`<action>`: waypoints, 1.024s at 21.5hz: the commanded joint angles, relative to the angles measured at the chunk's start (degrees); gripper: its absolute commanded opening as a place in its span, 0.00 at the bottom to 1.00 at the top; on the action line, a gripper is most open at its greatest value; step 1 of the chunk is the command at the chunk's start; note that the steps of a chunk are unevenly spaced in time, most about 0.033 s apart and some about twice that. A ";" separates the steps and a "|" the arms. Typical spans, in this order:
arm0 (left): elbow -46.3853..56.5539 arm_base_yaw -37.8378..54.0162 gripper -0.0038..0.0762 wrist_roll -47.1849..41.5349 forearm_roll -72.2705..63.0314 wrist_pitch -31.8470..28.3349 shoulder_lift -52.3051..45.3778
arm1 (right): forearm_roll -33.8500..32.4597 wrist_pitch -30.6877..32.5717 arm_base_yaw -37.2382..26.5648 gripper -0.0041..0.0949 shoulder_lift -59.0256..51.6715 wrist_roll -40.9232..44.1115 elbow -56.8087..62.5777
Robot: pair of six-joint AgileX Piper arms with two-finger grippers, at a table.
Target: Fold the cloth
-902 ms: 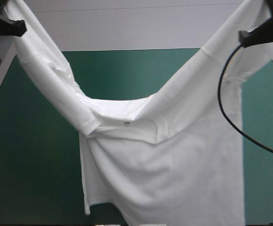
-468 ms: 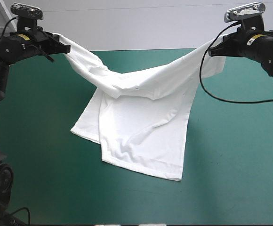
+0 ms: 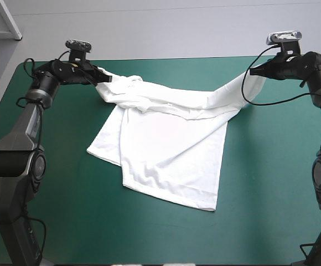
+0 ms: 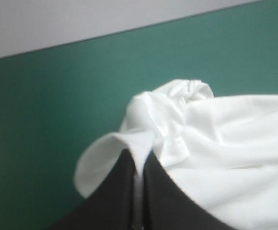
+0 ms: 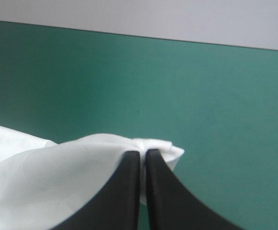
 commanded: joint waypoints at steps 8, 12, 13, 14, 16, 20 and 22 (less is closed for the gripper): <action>-1.59 -1.61 0.44 0.37 -2.11 -2.27 0.92 | 1.42 -2.65 -0.40 0.52 1.12 -0.11 -1.87; -1.59 -1.45 0.55 -2.60 4.74 2.05 -3.42 | 0.80 1.24 -0.40 0.58 -3.42 0.46 -1.87; -1.59 -1.33 0.55 -4.20 7.13 2.86 -4.89 | 0.80 2.36 -0.40 0.58 -5.30 0.83 -1.87; -1.59 -0.89 0.55 -6.06 9.22 4.44 -7.13 | 0.80 4.06 -0.40 0.58 -7.79 1.44 -1.87; -1.59 0.28 0.55 -7.78 10.10 9.72 -11.19 | 2.42 9.23 -0.40 0.58 -12.38 1.72 -1.87; -0.77 1.79 0.54 -10.12 10.78 18.32 -16.07 | 5.25 18.41 -0.40 0.57 -19.06 2.04 -1.87; 1.28 1.78 0.52 -11.28 10.78 19.76 -17.54 | 7.14 20.67 -0.40 0.53 -21.45 3.29 -1.74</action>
